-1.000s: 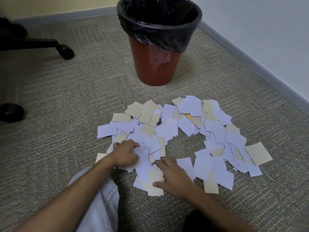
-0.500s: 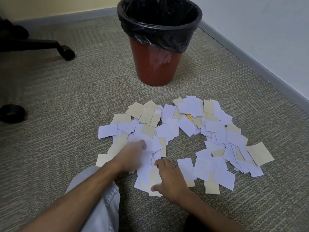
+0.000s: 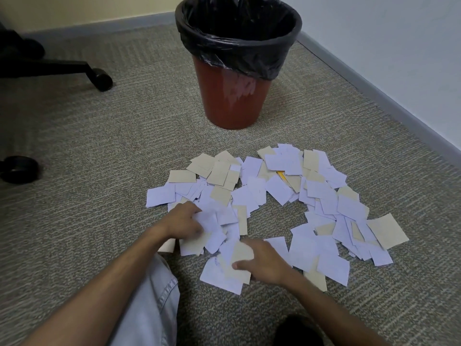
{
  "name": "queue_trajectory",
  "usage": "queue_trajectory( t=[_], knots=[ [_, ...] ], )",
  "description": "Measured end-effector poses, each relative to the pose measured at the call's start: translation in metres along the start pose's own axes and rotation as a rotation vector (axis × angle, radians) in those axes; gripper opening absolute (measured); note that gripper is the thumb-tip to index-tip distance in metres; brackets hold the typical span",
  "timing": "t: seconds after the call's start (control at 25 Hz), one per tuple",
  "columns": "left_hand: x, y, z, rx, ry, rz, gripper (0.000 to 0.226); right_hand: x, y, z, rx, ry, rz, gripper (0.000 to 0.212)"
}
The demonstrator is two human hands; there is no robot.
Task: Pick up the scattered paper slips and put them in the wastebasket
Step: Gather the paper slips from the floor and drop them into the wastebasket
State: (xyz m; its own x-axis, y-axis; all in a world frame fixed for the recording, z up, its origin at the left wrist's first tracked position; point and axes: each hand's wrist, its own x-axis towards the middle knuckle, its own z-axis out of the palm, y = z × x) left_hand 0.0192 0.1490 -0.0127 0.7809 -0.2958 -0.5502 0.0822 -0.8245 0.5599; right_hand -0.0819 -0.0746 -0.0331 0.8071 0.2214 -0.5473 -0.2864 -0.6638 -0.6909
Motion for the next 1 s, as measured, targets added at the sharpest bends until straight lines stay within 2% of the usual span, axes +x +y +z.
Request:
queue_trajectory(
  t=[0.08, 0.2, 0.36, 0.52, 0.6, 0.68, 0.8, 0.92, 1.0],
  knots=[
    [0.002, 0.008, -0.015, -0.158, 0.112, -0.006, 0.019, 0.003, 0.002, -0.025, 0.156, 0.041, -0.014, 0.056],
    [0.001, 0.037, -0.045, -0.351, 0.318, 0.054, 0.028, 0.01, -0.008, -0.073, 0.351, 0.22, -0.058, 0.054],
    [-0.002, 0.103, -0.097, -0.616, 0.535, 0.163, 0.005, 0.014, -0.065, -0.16, 0.367, 0.515, -0.234, 0.031],
    [0.005, 0.178, -0.165, -0.584, 0.782, 0.422, 0.013, 0.015, -0.153, -0.245, 0.388, 0.756, -0.431, 0.016],
    [0.016, 0.207, -0.197, -0.554, 0.889, 0.468, 0.011, 0.024, -0.189, -0.277, 0.314, 0.847, -0.501, 0.01],
    [0.032, 0.231, -0.225, -0.522, 1.011, 0.435, 0.01, 0.034, -0.221, -0.3, 0.182, 0.9, -0.532, 0.012],
    [0.063, 0.25, -0.254, -0.533, 1.11, 0.305, 0.012, 0.065, -0.249, -0.324, 0.034, 0.974, -0.489, 0.015],
    [0.094, 0.251, -0.263, -0.566, 1.095, 0.205, 0.01, 0.098, -0.258, -0.335, -0.029, 1.034, -0.432, 0.026],
    [0.109, 0.247, -0.259, -0.551, 1.056, 0.163, 0.024, 0.114, -0.257, -0.335, -0.039, 1.009, -0.418, 0.034]
  ],
)
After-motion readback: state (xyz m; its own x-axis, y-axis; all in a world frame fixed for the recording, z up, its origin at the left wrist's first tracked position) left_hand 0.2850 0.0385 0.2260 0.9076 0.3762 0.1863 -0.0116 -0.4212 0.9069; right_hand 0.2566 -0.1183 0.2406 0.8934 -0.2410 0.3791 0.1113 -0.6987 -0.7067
